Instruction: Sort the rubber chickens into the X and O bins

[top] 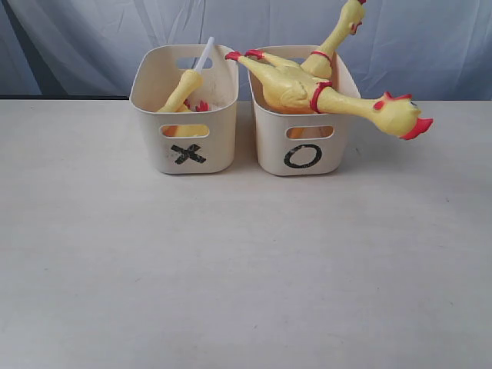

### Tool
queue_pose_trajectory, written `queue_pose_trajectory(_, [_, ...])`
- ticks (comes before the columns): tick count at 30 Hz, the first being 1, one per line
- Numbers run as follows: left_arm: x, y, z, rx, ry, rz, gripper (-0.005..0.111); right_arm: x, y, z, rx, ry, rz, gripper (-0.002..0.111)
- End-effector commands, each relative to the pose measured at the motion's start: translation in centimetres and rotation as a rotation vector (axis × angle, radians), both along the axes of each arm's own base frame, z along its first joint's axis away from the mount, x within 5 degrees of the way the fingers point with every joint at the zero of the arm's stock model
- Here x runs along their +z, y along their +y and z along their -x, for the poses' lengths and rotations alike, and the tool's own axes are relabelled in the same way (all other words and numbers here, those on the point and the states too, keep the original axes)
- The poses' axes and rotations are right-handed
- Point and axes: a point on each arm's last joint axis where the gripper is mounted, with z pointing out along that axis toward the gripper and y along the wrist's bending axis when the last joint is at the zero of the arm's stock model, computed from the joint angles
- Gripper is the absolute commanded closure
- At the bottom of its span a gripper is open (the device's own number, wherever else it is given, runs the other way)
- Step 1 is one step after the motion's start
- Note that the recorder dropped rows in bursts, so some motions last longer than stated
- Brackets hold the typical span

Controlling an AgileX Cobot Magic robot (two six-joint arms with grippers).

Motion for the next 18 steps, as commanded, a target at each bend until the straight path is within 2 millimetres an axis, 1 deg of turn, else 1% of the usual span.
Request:
queue_pose_trajectory(1, [-0.1, 0.0, 0.1, 0.001, -0.005, 0.002, 0.107, -0.1, 0.1, 0.4, 0.018, -0.003, 0.009, 0.108])
queue_pose_trajectory(12, [-0.1, 0.1, 0.1, 0.010, -0.006, 0.000, 0.107, -0.1, 0.1, 0.5, 0.018, -0.005, 0.008, 0.108])
queue_pose_trajectory(15, [-0.1, 0.3, 0.0, 0.056, -0.006, 0.000, 0.107, 0.1, -0.2, 1.1, -0.006, -0.041, 0.002, 0.108])
queue_pose_trajectory(18, [-0.1, 0.6, -0.1, 0.124, -0.006, 0.000, 0.107, 0.4, -0.7, 2.0, -0.073, -0.097, -0.005, 0.108])
